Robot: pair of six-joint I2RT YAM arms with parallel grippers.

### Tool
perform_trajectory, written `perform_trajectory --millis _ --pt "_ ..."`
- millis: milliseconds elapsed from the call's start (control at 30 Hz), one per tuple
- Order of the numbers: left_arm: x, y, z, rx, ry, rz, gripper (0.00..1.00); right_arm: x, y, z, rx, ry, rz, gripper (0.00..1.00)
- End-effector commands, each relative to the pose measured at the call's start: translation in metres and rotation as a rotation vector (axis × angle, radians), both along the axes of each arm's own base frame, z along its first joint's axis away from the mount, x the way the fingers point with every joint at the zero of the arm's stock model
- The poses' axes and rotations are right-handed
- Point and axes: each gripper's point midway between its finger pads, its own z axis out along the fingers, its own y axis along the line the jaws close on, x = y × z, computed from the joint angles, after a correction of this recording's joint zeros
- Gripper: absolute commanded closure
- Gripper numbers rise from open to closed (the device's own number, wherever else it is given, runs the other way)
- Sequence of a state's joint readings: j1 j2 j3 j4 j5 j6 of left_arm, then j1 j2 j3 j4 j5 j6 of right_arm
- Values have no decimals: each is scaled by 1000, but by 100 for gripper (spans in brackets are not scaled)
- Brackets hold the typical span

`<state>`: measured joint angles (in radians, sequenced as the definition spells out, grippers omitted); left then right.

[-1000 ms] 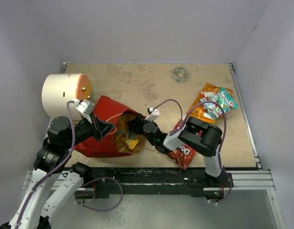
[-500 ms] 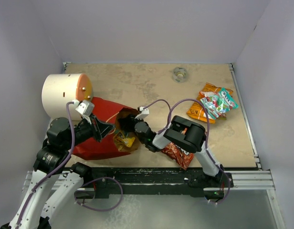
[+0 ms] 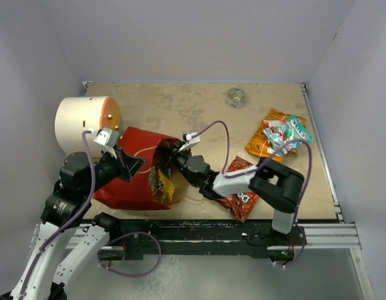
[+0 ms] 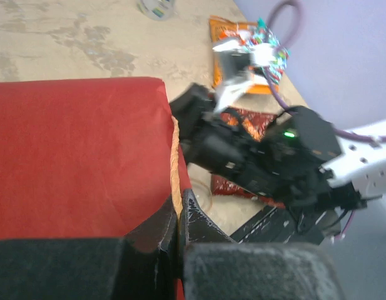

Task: Take the snacks out of the paper bag
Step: Take out the snack from the paper bag.

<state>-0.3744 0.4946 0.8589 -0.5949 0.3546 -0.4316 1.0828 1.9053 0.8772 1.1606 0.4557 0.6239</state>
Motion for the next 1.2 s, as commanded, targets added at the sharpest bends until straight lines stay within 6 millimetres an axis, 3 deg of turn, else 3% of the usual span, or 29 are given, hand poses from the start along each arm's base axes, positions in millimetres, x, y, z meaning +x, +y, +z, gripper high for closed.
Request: perform_trajectory --millis 0,133,300,500,800,933,1167 --pt "16 17 34 -41 -12 160 100 -16 -17 80 69 -118 4 100" --pt "29 29 37 -57 58 278 100 -21 -33 105 51 -157 -7 100" --pt "34 34 55 -106 68 342 100 -23 -54 139 24 -180 -51 100" --pt "35 46 64 -99 40 402 100 -28 -69 144 6 -139 -59 100" --pt "33 40 33 -18 41 334 100 -52 -122 187 -15 -110 -79 100" --pt "33 40 29 -10 24 330 100 -69 -142 194 -54 -89 -37 100" --pt "36 49 9 52 50 367 100 -93 -201 215 -140 -65 -63 100"
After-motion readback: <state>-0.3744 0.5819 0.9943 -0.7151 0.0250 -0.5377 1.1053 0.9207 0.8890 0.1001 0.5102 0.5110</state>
